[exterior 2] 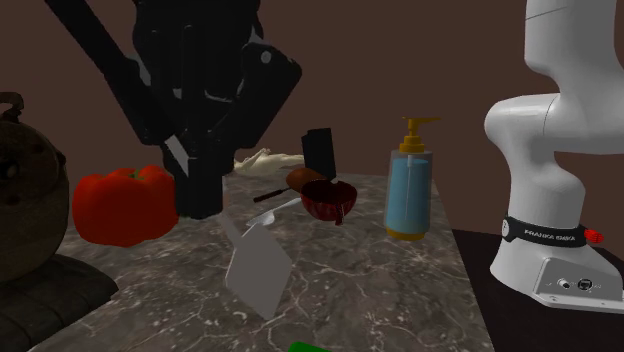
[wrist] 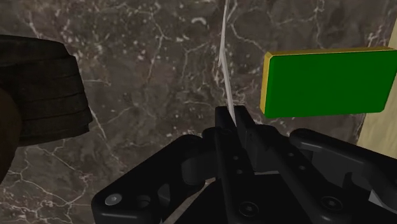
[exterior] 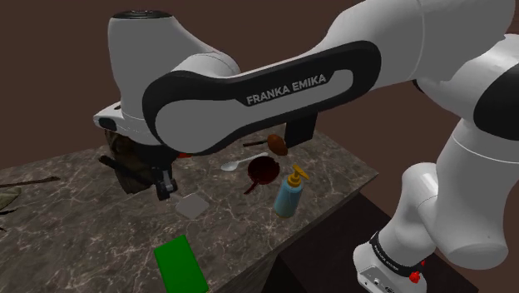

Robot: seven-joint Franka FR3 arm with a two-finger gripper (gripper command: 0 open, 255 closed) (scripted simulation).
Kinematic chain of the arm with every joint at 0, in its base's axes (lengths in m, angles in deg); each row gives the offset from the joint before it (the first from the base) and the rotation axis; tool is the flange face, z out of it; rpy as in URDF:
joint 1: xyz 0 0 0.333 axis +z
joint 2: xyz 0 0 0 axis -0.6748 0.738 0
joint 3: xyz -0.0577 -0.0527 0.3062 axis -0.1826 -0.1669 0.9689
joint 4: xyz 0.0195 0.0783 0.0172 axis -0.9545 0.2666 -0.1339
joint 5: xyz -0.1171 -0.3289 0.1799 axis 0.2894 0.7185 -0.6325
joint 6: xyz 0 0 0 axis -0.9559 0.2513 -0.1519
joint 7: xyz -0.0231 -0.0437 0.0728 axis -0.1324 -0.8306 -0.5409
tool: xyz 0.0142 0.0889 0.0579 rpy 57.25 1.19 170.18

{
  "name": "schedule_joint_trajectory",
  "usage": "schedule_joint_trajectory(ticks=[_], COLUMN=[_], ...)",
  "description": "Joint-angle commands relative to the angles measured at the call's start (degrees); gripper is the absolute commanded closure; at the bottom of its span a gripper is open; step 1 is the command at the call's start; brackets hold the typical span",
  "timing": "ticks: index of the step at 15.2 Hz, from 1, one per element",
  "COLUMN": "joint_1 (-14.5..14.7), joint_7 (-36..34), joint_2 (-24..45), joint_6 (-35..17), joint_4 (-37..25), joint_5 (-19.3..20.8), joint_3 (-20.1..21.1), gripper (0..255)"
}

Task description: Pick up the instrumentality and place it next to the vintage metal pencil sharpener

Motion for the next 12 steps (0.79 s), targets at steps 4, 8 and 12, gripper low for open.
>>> schedule_joint_trajectory(ticks=[4,8,12], joint_1=[0.0,0.1,0.1], joint_7=[-0.1,0.0,0.0], joint_2=[1.3,2.3,3.5], joint_6=[-3.4,-6.2,-8.9], joint_4=[2.9,4.7,6.2], joint_5=[0.1,0.2,0.3], joint_3=[0.0,-0.1,-0.1], gripper=[255,255,255])
